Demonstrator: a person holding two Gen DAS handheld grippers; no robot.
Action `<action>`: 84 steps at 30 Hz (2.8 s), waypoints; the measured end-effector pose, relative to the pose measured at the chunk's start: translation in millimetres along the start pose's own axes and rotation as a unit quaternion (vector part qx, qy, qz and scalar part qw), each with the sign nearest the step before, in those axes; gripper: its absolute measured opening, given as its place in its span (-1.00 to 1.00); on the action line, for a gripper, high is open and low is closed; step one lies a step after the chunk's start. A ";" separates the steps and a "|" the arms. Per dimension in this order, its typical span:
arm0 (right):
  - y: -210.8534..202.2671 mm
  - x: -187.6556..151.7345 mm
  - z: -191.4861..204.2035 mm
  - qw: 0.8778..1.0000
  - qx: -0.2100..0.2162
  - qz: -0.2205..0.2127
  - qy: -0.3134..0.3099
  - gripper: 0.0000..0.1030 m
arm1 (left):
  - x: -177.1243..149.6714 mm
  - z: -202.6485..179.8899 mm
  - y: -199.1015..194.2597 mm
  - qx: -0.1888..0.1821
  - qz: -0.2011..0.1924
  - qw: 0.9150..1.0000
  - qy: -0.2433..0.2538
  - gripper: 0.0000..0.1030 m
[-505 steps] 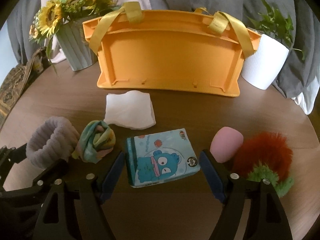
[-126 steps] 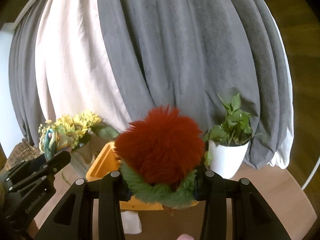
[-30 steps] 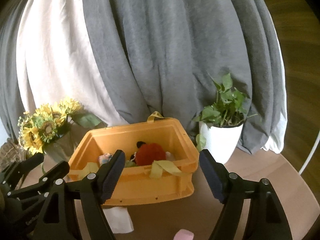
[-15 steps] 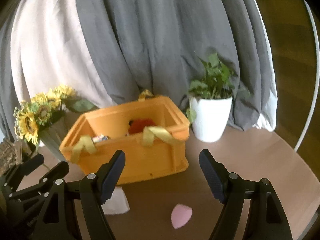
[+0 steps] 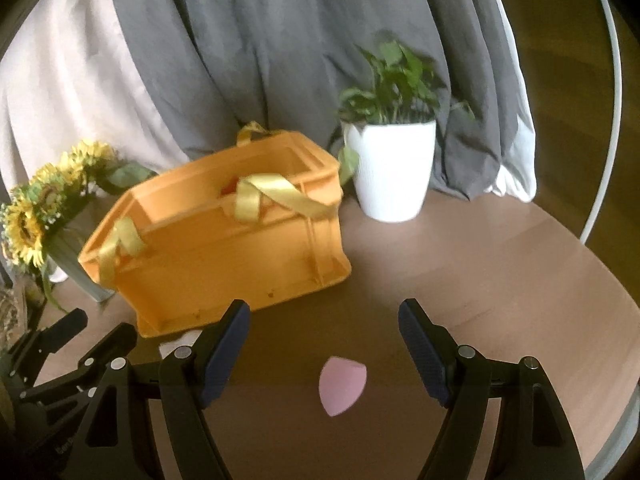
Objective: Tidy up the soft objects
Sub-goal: 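Move both tools back toward the white cloth and pink sponge on the table, then grasp the white cloth with the left tool while the right tool grasps the pink sponge, then carry the white cloth and pink sponge up over the orange crate with both tools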
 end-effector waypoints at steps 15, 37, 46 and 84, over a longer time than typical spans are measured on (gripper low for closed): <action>38.9 -38.0 -7.1 0.997 -0.011 0.068 0.022 0.50 | -25.9 -4.0 44.9 -0.003 0.061 0.998 0.022 0.41; 64.9 -59.4 -8.6 0.992 -0.019 0.122 0.020 0.49 | -46.0 -15.8 97.8 -0.023 0.124 0.992 0.013 0.40; 66.9 -59.4 -8.6 0.992 -0.029 0.122 0.015 0.30 | -46.7 -17.3 96.3 -0.027 0.124 0.992 0.014 0.00; 10.6 -12.2 10.2 0.997 0.048 0.045 -0.045 -0.22 | -11.7 -4.6 -2.7 0.011 0.042 0.998 -0.046 -0.76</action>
Point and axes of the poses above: each gripper's, at about its wrist camera, not at the fingertips, and y roughly the way its jaws point, z to its left, x to its top, the point moved 4 cm from there along y, roughly the way its jaws point, and after that the axes turned 4 degrees about x, right-handed, at the moved point
